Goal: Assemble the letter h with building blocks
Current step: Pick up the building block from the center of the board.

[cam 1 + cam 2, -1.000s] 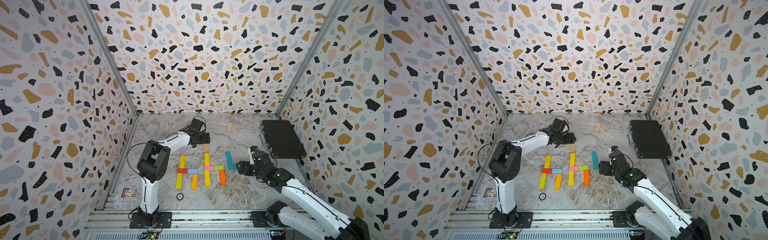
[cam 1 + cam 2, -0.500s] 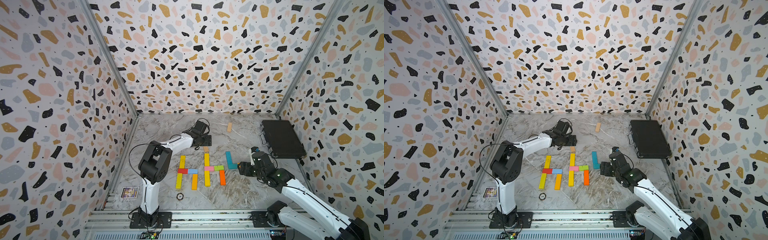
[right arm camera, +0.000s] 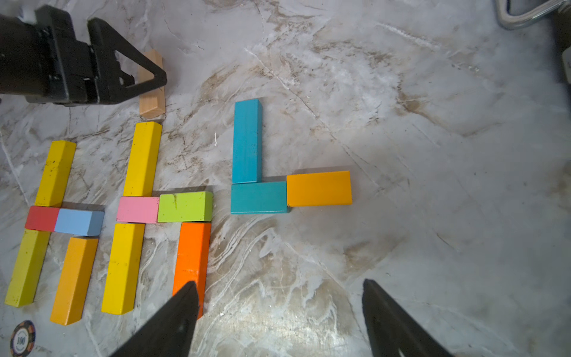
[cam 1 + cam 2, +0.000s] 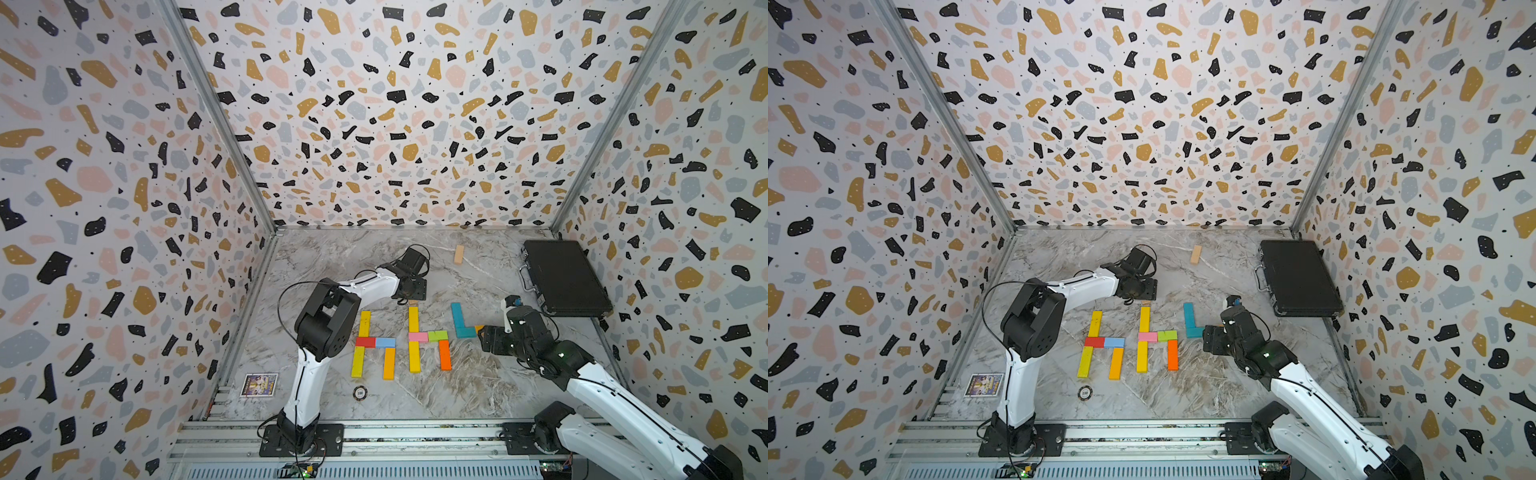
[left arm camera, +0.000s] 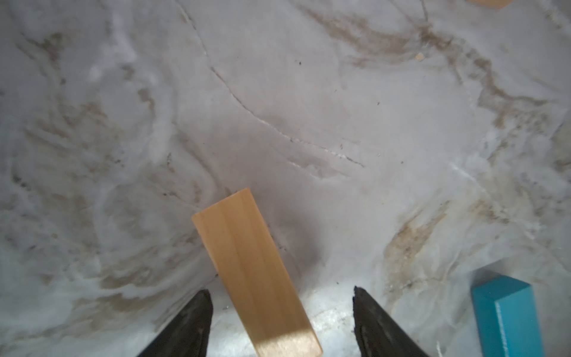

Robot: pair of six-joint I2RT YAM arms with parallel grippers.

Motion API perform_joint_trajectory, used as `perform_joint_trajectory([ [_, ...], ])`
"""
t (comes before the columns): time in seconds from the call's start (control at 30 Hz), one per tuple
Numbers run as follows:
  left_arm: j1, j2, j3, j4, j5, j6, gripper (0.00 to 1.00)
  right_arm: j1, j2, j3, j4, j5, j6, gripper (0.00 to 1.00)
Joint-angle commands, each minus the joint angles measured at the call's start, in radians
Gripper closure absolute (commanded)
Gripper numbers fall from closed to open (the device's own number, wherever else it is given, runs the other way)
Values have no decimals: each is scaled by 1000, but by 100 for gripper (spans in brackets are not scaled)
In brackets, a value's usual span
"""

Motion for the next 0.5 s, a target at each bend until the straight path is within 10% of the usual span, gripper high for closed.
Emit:
perform_joint_trajectory([
  [0.0,-10,17,43,-59,-80,11,32,4,-26,-11,-28,21,-12,15],
  [0.47,-12,43,107,6,-24,-5,83,4,-38,-32,-27,65,23,15],
])
